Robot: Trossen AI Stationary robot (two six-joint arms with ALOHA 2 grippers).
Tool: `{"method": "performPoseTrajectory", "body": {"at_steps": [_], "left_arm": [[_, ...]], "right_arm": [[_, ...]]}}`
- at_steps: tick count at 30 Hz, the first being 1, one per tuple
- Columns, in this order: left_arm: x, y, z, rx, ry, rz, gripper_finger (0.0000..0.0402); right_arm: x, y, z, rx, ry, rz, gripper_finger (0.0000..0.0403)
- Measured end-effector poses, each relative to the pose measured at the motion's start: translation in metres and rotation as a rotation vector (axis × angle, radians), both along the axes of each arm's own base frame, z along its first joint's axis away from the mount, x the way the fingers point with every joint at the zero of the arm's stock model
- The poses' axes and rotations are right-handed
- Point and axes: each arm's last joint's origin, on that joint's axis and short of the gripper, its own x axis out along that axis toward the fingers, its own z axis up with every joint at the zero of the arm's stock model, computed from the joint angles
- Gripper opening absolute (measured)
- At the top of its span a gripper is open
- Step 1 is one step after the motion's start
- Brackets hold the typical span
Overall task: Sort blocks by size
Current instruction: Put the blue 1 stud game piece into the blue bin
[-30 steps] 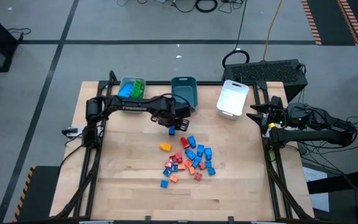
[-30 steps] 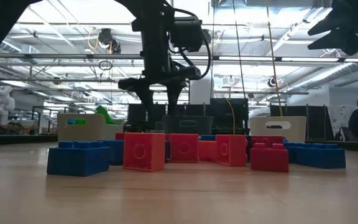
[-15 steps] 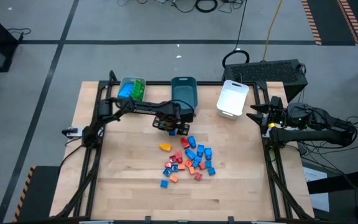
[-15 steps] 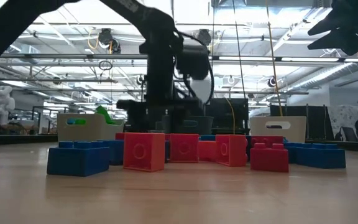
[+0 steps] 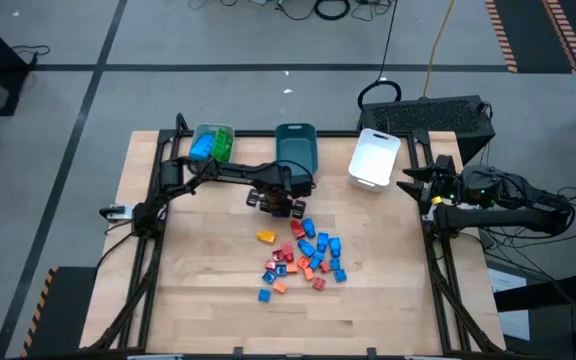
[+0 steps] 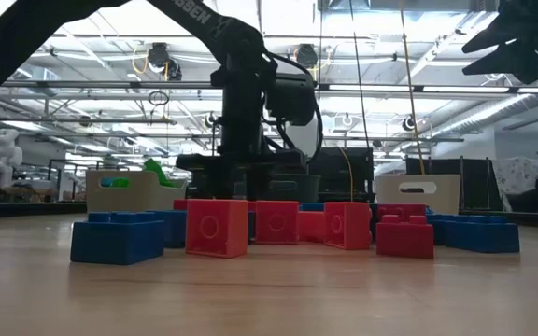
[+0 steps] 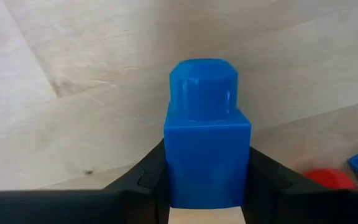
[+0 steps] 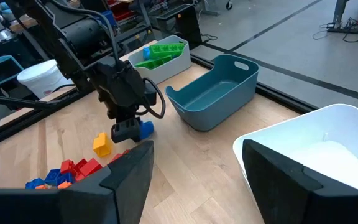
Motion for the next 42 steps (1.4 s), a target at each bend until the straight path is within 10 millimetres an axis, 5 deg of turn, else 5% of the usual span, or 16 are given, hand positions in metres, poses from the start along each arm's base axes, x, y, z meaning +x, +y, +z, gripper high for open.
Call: {"method": "performPoseTrajectory", "body": {"at_steps": [5, 12, 20, 27, 33, 39, 42], "left_arm": [[0.005, -0.007, 0.008, -0.052, -0.029, -0.020, 0.0133], [0.034, -0.005, 0.066, -0.018, -0.245, -0.105, 0.0133], [0.040, 0.047, 0.123, 0.185, -0.408, -0.095, 0.0133], [0.022, 0.113, 0.111, 0.248, -0.345, -0.039, 0.0133], [0.012, 0.139, 0.107, 0.268, -0.335, -0.081, 0.0134], [0.006, 0.148, 0.106, 0.253, -0.337, -0.124, 0.0266], [0.006, 0.146, 0.106, 0.239, -0.339, -0.200, 0.0299]], "right_arm": [[0.000, 0.000, 0.000, -0.001, 0.001, 0.001, 0.0238], [0.000, 0.000, 0.000, -0.010, 0.005, 0.003, 0.0238], [0.000, 0.000, 0.000, -0.002, 0.001, 0.000, 0.0238], [0.000, 0.000, 0.000, -0.001, 0.001, 0.000, 0.0238], [0.000, 0.000, 0.000, 0.002, -0.001, -0.002, 0.0238], [0.000, 0.000, 0.000, 0.002, -0.001, -0.001, 0.0238], [0.000, 0.000, 0.000, 0.002, -0.001, -0.002, 0.0238]]}}
